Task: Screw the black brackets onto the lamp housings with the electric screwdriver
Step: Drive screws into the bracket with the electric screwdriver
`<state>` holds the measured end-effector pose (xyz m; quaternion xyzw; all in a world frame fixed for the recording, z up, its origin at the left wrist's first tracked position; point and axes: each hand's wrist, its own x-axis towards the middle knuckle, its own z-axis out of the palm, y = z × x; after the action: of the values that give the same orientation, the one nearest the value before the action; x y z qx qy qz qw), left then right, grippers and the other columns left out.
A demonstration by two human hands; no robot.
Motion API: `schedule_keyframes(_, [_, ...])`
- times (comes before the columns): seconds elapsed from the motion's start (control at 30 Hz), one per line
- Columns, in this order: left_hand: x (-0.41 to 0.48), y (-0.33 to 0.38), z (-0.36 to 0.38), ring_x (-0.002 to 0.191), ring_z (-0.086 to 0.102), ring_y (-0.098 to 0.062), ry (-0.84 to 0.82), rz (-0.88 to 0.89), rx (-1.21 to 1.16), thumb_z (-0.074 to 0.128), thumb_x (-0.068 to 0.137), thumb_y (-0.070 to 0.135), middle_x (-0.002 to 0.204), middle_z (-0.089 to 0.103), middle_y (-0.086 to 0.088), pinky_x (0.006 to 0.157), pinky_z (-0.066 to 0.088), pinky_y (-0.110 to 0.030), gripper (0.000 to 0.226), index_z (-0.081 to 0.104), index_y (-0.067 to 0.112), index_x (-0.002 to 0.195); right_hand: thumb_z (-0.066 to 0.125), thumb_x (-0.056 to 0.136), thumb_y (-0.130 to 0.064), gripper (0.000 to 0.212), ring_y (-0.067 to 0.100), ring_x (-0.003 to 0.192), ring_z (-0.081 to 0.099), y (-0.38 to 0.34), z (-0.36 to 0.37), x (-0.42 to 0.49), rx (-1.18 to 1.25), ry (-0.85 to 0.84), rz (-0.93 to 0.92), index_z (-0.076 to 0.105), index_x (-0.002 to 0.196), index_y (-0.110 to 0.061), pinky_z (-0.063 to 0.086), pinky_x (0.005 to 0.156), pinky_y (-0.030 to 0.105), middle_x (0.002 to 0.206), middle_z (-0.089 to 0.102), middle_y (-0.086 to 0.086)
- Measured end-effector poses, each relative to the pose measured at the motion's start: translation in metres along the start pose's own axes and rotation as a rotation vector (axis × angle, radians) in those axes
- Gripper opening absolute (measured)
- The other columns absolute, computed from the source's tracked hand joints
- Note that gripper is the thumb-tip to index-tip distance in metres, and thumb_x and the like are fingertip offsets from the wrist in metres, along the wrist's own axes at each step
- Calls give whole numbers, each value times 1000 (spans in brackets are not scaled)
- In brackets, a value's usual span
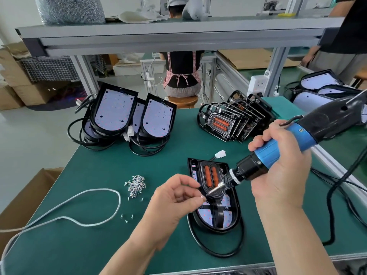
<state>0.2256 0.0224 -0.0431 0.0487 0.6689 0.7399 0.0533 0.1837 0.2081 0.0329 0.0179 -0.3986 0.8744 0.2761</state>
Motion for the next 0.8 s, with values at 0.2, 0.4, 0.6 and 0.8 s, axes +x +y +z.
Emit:
schedule_keyframes(0.2, [-1,2,9,82,64,-18,9,-10,-58,80,70,9,85,71,-8,79,54,-21,26,73,22,91,61,85,-6,22,17,59,49,-5,2,-4,27,-11,1,47,102,-9,46,60,27,73,46,0])
schedule_keyframes(0.4, [-2,5,12,81,64,-16,12,-13,-101,79,70,8,83,70,-5,79,54,-20,26,74,22,91,61,86,-7,16,16,57,50,-4,2,-6,33,-28,9,50,97,-12,46,59,27,74,46,1])
schedule_keyframes(0.6, [0,4,13,80,65,-15,10,1,-148,82,72,3,83,70,-6,77,53,-19,27,74,20,92,61,86,-6,16,16,57,51,-3,3,-4,33,-28,9,50,96,-12,47,59,27,73,46,0])
schedule_keyframes(0.8, [-1,1,17,77,64,-11,71,69,-21,79,73,6,81,71,-2,76,52,-19,26,73,23,91,60,87,-3,16,16,56,50,-2,2,-4,26,-12,-5,49,95,-11,46,57,27,70,48,-3])
